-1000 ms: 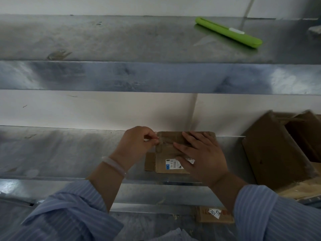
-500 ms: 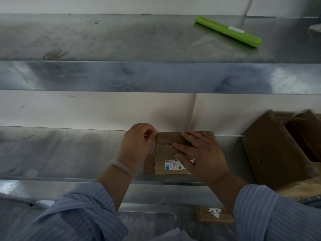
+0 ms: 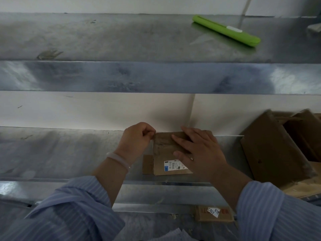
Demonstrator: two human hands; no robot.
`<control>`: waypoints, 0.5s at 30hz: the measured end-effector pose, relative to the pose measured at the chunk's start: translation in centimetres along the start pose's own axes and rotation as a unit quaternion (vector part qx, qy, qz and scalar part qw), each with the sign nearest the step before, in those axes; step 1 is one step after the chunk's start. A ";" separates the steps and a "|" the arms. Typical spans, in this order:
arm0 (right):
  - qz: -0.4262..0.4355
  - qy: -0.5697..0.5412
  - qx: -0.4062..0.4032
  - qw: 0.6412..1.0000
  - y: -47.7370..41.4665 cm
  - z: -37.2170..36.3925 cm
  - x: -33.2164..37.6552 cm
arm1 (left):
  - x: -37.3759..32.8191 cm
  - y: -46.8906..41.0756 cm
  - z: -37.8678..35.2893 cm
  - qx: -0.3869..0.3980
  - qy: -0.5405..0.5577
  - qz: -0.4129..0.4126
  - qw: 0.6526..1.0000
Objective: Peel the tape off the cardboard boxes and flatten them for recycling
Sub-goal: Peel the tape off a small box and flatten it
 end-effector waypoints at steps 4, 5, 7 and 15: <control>-0.001 0.008 0.002 1.000 0.1 -0.2 -0.1 | 0.1 -0.1 -1.2 -0.037 0.089 0.058 0.994; -0.002 0.006 0.002 1.000 0.1 -0.2 -0.1 | 0.1 -0.2 -1.4 -0.051 0.113 0.076 0.989; -0.002 0.004 0.000 1.000 0.2 -0.2 -0.1 | 0.4 -0.2 -1.6 -0.077 0.176 0.115 0.975; -0.003 0.014 0.002 1.000 0.3 -0.1 0.0 | 1.2 0.4 -0.4 0.003 0.174 0.075 0.982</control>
Point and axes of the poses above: each hand's wrist, its own y-axis away from the middle knuckle, its own z-axis out of the back of the hand, x = y × z, the point moved 1 cm from there along -y, towards the middle knuckle, and after that the axes turned 5 degrees about x, right-handed, at the moved point
